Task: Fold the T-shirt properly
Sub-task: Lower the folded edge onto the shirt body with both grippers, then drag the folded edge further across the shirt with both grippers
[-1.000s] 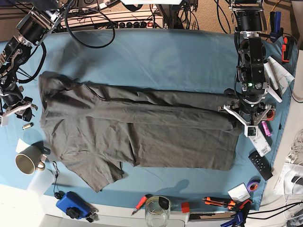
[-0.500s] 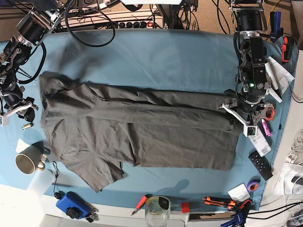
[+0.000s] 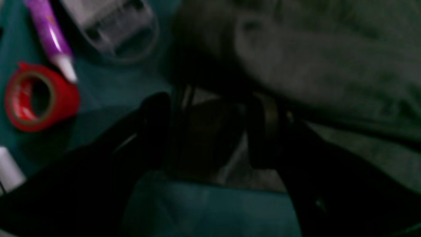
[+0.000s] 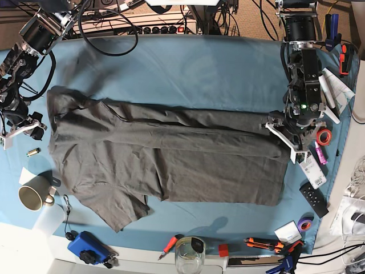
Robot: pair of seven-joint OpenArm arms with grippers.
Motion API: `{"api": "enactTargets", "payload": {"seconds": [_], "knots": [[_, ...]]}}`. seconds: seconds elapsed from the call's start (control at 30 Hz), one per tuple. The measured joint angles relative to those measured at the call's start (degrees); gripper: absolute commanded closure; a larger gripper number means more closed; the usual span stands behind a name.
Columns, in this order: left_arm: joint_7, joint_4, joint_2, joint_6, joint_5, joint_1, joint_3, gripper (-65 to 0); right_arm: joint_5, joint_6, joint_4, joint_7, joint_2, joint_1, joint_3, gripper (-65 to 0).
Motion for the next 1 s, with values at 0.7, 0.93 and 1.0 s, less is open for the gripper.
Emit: {"api": "enactTargets", "payload": {"seconds": [0.7,0.93,1.0], "knots": [[1.8,-6.3,-0.3,-0.2,-6.0,-2.4,-4.6,-36.4,9.0,-0.5,0.0,-3.7,-0.1,-6.7,5.1,-21.8],[2.1,-6.3,-0.4,0.0,-7.6,-2.5,-4.7,-36.4,8.9,-0.4,-2.7,-2.5,0.0,-6.3,5.0,-21.7],[2.0,-6.3,-0.3,0.0,-7.6,-2.5,-4.7,-36.4,9.7,-0.3,-6.3,-2.1,0.0,-6.2,5.0,-21.7]]}}
